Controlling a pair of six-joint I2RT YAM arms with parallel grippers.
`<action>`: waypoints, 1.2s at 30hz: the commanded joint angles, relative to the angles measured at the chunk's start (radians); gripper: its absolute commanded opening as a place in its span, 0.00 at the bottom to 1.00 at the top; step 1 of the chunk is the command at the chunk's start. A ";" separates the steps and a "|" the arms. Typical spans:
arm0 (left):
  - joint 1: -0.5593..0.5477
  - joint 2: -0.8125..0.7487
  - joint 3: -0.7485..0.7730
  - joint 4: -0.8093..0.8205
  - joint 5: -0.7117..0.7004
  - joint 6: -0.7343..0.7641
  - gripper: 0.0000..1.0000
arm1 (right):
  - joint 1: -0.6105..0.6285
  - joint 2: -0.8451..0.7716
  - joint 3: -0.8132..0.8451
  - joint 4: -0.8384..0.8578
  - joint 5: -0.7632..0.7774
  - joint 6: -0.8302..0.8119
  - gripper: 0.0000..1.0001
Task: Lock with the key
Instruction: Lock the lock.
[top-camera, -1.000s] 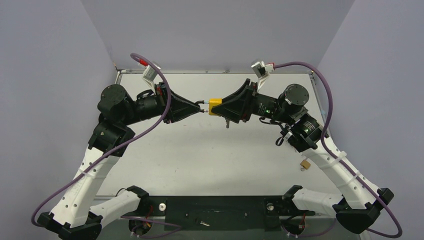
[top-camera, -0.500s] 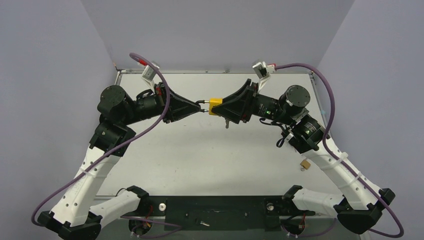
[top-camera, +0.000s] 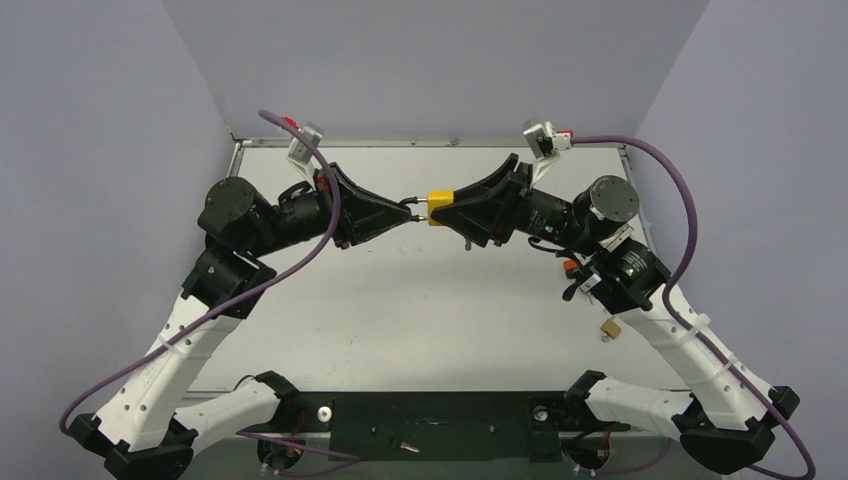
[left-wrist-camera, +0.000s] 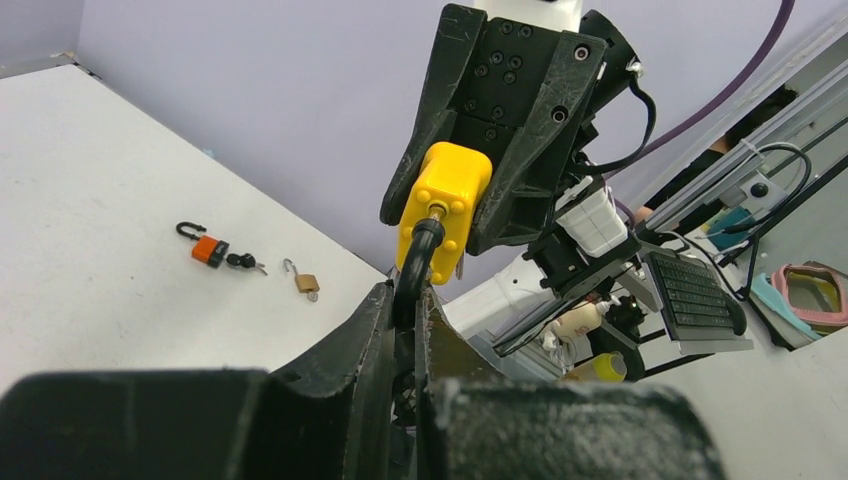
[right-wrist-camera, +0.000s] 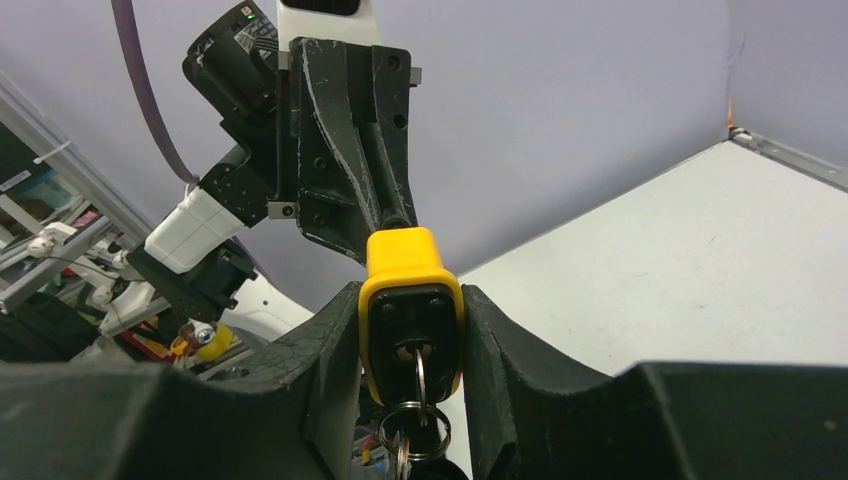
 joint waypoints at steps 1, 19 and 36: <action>-0.074 0.066 0.005 0.150 0.095 -0.083 0.00 | 0.081 0.083 0.015 -0.020 0.018 -0.063 0.00; -0.072 0.042 0.025 0.150 0.122 -0.100 0.00 | 0.126 0.119 0.012 -0.035 0.015 -0.098 0.00; -0.080 0.026 0.076 -0.006 0.084 0.042 0.00 | 0.138 0.134 -0.011 0.020 -0.003 -0.048 0.00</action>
